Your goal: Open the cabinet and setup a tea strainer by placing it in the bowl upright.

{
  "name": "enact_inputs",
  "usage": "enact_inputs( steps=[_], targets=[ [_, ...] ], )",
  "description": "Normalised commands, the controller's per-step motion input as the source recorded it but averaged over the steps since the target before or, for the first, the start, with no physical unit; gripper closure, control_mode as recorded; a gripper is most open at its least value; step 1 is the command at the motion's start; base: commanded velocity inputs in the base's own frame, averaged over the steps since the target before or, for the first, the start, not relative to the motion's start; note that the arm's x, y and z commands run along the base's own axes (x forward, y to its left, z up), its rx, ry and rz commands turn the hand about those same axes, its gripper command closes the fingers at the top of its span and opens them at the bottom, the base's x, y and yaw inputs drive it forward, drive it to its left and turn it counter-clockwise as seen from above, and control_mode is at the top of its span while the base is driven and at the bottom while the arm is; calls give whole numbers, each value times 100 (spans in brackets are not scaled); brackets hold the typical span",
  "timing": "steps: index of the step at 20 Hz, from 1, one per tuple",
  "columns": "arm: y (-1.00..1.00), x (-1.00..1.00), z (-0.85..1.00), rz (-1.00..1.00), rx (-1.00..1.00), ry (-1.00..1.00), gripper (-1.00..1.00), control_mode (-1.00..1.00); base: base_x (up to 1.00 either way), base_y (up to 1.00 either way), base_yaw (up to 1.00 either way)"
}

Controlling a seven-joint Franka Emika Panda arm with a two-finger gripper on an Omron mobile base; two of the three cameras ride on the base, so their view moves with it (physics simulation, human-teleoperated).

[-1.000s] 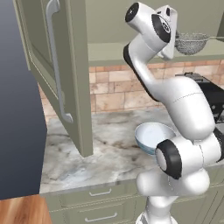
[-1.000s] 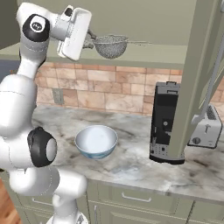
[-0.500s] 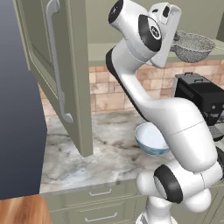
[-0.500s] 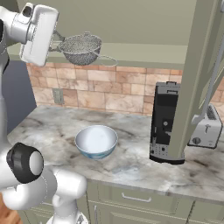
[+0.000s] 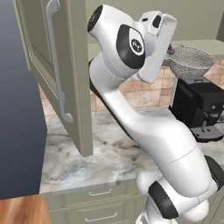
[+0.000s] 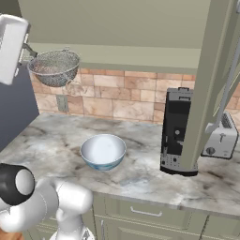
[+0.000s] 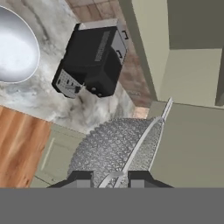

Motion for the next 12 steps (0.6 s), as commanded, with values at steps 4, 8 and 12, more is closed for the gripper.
enact_inputs(
  steps=[4, 8, 12],
  targets=[
    [4, -6, -85, 3, -1, 1, 100, -100, 0, 0, 0],
    [-15, 0, -91, 8, 0, 3, 100, -100, 0, 0, 0],
    [-14, -3, -96, 8, 0, 0, 100, -100, 0, 0, 0]
  ],
)
